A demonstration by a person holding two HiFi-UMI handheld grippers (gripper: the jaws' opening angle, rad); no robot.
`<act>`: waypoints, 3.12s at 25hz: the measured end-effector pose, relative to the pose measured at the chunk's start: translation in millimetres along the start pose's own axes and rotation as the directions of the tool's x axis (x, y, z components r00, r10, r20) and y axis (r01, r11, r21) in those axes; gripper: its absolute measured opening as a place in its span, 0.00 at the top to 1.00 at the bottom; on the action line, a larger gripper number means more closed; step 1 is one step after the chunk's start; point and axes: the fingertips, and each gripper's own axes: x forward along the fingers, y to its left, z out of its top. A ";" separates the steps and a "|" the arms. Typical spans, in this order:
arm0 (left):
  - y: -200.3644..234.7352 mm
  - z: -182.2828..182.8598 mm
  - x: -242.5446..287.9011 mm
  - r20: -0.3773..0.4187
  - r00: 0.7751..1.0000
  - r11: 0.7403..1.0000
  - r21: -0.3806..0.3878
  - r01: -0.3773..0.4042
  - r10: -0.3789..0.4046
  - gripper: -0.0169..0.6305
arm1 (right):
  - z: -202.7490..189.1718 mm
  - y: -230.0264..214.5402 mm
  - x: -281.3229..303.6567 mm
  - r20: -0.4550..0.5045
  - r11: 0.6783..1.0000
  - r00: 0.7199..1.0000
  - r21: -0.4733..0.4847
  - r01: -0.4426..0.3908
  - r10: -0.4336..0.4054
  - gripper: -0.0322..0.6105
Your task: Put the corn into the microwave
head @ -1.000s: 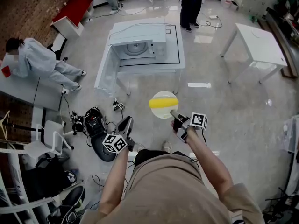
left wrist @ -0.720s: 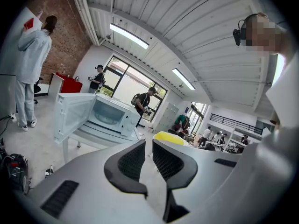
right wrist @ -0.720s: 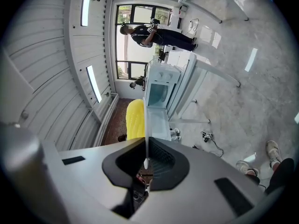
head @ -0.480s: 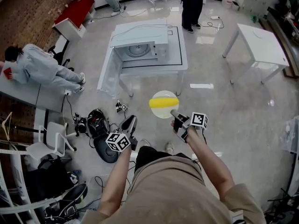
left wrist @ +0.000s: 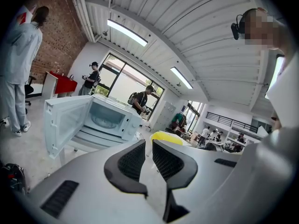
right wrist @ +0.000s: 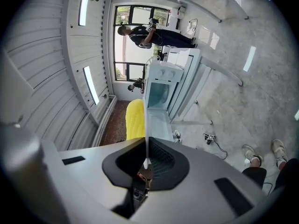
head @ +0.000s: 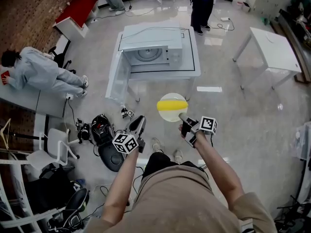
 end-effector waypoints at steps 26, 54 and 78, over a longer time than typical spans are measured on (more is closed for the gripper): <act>128.0 84.1 88.1 -0.040 0.995 0.995 0.041 0.095 -0.093 0.92 | 54.9 14.8 157.1 0.128 0.999 0.991 0.024 0.034 -0.037 0.92; 191.3 123.7 193.7 -0.051 0.999 1.000 0.006 0.010 -0.009 0.92 | 158.7 -9.9 270.2 0.011 0.996 0.996 0.019 0.084 -0.084 0.92; 236.6 134.7 239.9 -0.064 0.995 0.997 0.003 -0.076 0.077 0.92 | 206.8 -59.6 364.9 -0.005 0.992 0.994 0.051 0.112 -0.112 0.92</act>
